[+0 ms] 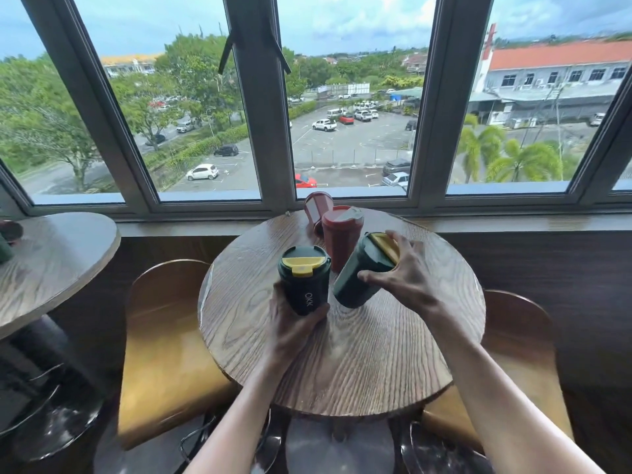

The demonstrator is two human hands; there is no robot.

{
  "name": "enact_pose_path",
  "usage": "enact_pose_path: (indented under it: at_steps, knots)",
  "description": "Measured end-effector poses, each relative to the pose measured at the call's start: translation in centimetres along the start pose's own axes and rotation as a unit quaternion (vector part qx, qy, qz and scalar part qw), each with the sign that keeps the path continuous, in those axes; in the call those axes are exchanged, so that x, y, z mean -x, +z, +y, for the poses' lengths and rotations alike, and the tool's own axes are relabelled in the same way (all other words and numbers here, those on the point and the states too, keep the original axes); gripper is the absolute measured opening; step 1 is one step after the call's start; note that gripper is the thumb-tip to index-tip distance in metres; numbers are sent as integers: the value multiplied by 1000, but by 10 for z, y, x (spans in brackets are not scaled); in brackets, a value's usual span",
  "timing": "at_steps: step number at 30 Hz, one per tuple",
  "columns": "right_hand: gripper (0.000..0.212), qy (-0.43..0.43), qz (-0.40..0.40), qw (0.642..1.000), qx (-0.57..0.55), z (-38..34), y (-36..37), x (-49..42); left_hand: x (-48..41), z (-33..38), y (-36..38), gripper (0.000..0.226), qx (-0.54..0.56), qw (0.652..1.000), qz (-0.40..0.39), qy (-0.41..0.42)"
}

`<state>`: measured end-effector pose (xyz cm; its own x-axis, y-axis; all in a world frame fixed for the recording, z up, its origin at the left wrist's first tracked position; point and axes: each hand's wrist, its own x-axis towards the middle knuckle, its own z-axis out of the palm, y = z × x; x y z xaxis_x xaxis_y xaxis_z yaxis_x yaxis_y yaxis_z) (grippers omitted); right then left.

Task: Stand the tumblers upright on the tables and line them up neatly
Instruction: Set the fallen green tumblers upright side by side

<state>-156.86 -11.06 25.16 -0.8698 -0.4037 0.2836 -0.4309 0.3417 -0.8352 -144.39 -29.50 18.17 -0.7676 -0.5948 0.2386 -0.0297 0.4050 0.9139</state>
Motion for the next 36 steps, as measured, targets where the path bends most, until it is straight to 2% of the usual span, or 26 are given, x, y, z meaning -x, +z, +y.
enact_pose_path:
  at_steps: [7,12,14,16,18,21,22,27,32,36]
  knots:
    - [105,5,12,991,133,-29,22,5,3,3,-2,74,48,999,-23,3]
    - [118,22,-83,986,145,-37,15,5,4,3,-4,75,62,998,-27,6]
    - [120,37,-125,988,77,-31,4,5,4,4,-4,77,70,997,-27,0]
    - [114,60,-166,981,-73,-23,-4,8,4,5,-4,76,72,997,-31,0]
    - [104,72,-179,969,-153,-11,-5,9,3,5,-5,77,73,997,-34,0]
    - [75,79,-162,965,-188,5,3,13,2,4,-6,78,82,996,-41,-3]
    - [71,79,-149,967,-190,7,6,15,2,4,-6,77,84,996,-42,-2]
    - [84,83,-94,971,-204,15,20,22,3,7,-7,81,92,995,-40,-2]
    - [90,64,-21,984,-165,5,35,29,4,8,-9,83,84,996,-40,2]
    - [92,80,19,986,-143,4,44,32,3,7,-9,81,77,996,-44,4]
